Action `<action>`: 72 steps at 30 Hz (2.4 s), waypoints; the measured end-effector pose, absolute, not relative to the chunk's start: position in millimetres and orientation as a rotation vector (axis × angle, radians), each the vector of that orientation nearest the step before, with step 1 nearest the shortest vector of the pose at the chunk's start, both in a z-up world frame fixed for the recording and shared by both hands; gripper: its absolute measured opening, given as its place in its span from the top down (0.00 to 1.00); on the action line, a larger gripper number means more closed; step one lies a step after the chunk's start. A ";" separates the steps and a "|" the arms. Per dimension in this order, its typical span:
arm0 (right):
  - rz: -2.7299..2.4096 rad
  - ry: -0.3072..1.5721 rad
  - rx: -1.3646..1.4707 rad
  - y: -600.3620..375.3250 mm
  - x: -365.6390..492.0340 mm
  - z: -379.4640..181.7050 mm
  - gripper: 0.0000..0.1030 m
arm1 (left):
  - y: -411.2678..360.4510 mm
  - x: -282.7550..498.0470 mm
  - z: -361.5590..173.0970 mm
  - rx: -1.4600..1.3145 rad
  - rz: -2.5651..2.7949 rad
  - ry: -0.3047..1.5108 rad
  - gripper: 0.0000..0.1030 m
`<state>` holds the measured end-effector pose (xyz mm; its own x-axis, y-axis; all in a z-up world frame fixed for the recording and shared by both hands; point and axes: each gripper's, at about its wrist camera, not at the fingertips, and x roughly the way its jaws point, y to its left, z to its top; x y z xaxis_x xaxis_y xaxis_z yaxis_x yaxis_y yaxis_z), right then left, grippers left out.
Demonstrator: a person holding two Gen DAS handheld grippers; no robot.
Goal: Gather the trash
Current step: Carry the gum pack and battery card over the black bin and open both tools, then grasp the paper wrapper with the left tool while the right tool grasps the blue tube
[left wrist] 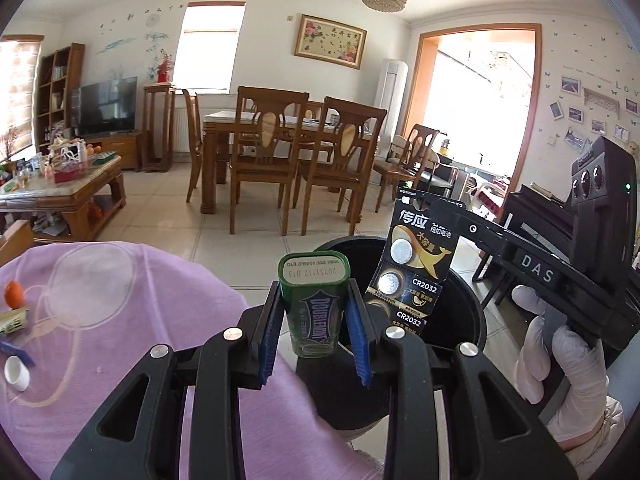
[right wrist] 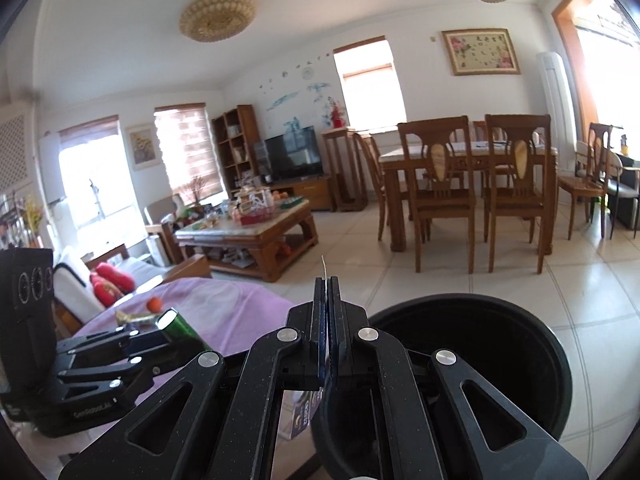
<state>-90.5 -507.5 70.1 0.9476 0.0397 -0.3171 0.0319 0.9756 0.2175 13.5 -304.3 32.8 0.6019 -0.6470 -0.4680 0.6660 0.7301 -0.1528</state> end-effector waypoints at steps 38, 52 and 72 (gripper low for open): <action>-0.162 0.478 0.359 -600.3 -80.3 -40.6 0.95 | -412.5 20.7 -22.6 0.215 -0.832 0.668 0.65; -0.146 0.467 0.359 -585.2 -89.6 -28.3 0.54 | -377.0 1.5 -1.6 0.192 -0.792 0.601 0.27; 0.170 0.523 0.209 -405.6 -21.2 23.5 0.54 | -166.4 43.2 20.6 0.041 -0.474 0.573 0.27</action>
<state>-21.2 -405.6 23.5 0.8533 0.2134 -0.4757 -0.1071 0.9647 0.2406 43.2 -166.4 20.6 0.7360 -0.4204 -0.5306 0.4429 0.8918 -0.0922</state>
